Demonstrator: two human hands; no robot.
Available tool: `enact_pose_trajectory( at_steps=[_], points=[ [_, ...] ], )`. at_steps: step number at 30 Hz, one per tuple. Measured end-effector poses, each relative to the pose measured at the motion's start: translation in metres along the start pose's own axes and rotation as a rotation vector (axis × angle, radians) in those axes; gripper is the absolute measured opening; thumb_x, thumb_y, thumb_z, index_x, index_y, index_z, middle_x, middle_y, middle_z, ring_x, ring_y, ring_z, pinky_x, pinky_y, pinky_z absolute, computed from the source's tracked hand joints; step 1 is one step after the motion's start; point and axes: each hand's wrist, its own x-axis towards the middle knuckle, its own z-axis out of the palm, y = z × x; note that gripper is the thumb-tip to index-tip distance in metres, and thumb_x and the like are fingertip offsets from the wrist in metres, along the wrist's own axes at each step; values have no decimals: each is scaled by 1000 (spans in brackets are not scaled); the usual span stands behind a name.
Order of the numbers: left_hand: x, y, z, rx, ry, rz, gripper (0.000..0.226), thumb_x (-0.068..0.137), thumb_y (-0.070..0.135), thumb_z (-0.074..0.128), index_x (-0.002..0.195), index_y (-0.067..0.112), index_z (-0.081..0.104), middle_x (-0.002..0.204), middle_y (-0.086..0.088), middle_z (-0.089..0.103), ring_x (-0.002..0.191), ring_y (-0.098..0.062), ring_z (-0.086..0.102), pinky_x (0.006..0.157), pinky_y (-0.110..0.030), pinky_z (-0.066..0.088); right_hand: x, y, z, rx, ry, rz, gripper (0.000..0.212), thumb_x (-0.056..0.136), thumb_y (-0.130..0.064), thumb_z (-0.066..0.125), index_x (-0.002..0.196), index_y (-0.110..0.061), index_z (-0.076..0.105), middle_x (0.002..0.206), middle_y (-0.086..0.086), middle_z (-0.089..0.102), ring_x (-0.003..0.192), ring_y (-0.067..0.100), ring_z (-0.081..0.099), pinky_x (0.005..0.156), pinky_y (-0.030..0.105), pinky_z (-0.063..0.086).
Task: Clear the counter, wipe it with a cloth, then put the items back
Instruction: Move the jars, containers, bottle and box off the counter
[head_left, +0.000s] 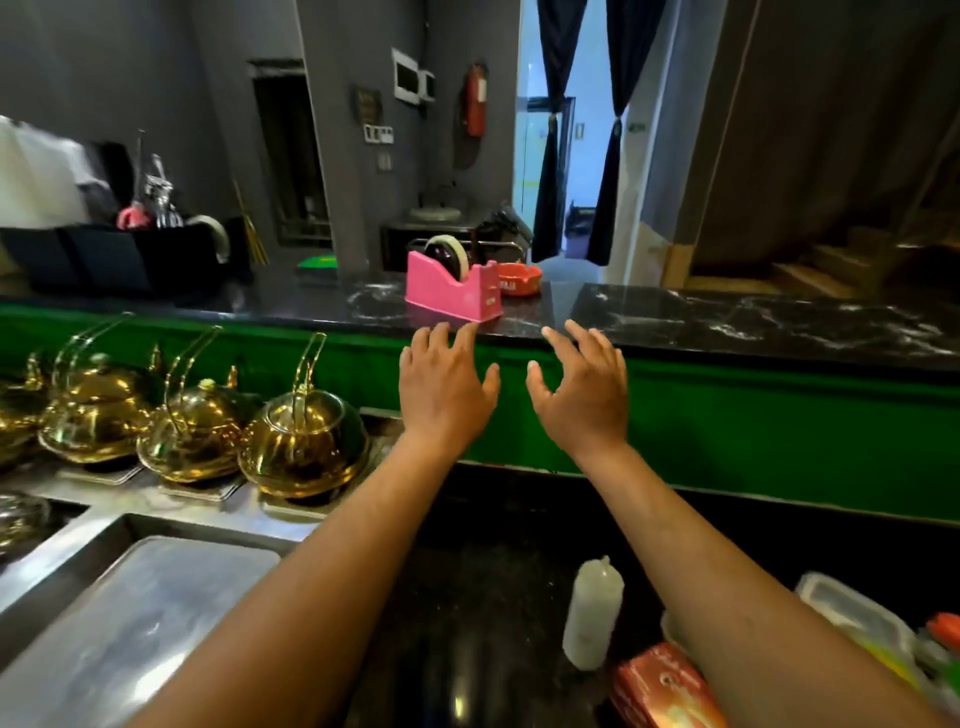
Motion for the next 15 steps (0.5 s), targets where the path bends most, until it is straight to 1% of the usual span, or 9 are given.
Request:
enact_pose_trajectory(
  at_steps=[4,7,9,12,15],
  points=[
    [48,-5,-5,-40,43,-10,56,88,47,62,136,21,50,129,-10,58,122,-31,50,103,-47,43,48,-10,22,60,-12,20,49,86,-41,62,131,-21,59,139,6,55,133,29,43,112,52,32],
    [82,-10,-2,-62,82,-42,53,88,47,62,131,19,49,127,-10,57,118,-31,51,98,-45,43,82,-16,38,95,33,23,48,84,-42,63,126,-20,60,129,4,59,122,27,51,105,48,41],
    [103,-15,4,-67,76,-71,54,88,50,60,131,19,48,128,-11,57,119,-32,51,96,-45,45,105,-19,49,139,36,56,44,85,-38,63,125,-20,60,125,4,59,116,26,53,100,45,45],
    [128,-22,21,-102,20,-88,57,91,53,54,137,20,45,132,-10,55,126,-33,47,98,-49,47,137,-16,67,154,-30,148,41,89,-28,61,129,-21,57,128,4,55,117,26,51,97,44,48],
    [141,-23,45,-135,-39,-35,58,95,49,53,144,20,41,138,-8,52,129,-29,45,100,-44,43,162,-1,87,43,-164,198,48,91,-24,60,138,-23,49,138,3,48,125,27,45,103,45,44]
  ],
)
